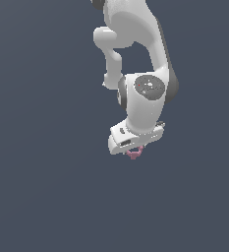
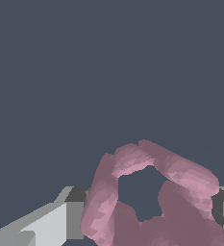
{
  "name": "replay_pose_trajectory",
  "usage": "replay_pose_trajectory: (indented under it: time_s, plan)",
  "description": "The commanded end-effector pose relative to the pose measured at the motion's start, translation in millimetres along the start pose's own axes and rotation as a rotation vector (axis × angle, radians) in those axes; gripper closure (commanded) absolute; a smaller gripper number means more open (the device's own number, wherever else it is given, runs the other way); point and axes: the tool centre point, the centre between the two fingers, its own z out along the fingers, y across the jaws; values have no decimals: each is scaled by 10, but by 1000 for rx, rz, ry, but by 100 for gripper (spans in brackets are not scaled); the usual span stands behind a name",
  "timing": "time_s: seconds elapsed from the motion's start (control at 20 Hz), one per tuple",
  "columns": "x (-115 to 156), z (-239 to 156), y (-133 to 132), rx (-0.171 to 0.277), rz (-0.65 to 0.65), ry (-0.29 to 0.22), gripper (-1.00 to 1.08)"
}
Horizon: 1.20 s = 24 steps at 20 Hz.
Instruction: Pick up the object and move it to a goal position.
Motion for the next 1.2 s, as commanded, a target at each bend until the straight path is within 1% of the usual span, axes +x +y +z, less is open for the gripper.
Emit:
replay_pose_trajectory:
  time_s: [0.0,0.8,1.15]
  plan:
    - [-63,-266,-131,0,0,1,108]
    - [-423,-1989,-969,-1,0,0,108]
    - [-518,-2565,-1248,0,-1,1,108]
